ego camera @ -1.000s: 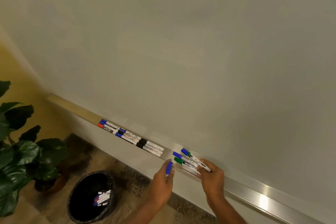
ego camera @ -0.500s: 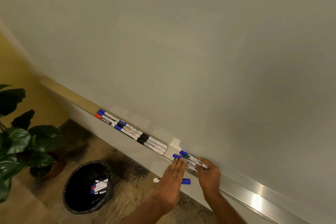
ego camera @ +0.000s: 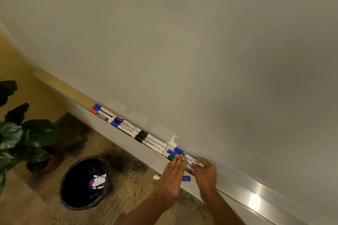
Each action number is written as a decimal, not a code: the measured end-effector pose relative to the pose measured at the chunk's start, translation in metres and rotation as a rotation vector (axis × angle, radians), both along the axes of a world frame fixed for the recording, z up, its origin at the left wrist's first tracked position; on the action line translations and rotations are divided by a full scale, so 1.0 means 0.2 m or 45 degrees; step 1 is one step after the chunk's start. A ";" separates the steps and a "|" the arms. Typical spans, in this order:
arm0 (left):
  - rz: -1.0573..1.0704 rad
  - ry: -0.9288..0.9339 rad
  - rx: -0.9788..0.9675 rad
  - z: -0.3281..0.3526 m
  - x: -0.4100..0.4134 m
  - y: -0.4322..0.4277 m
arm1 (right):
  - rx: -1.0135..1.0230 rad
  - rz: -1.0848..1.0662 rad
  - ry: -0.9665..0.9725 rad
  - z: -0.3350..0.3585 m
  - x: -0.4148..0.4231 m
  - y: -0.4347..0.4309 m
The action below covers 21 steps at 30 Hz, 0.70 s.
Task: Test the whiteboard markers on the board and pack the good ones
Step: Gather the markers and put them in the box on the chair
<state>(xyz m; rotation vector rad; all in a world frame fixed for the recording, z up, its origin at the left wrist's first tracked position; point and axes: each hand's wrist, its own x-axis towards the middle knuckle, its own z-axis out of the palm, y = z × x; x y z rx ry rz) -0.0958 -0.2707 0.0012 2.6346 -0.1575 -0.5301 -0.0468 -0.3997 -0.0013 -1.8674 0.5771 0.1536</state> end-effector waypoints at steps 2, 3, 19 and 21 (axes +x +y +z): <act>0.011 0.000 -0.011 -0.02 0.01 0.00 | -0.064 0.013 0.026 -0.03 0.00 -0.02; 0.020 0.007 -0.009 -0.03 0.01 0.00 | -0.088 0.009 0.038 -0.04 0.00 -0.02; 0.011 0.041 0.163 -0.08 0.02 0.06 | 0.070 -0.320 0.058 -0.07 -0.05 0.02; 0.010 0.048 0.186 -0.08 0.03 0.07 | 0.093 -0.315 0.050 -0.07 -0.05 0.03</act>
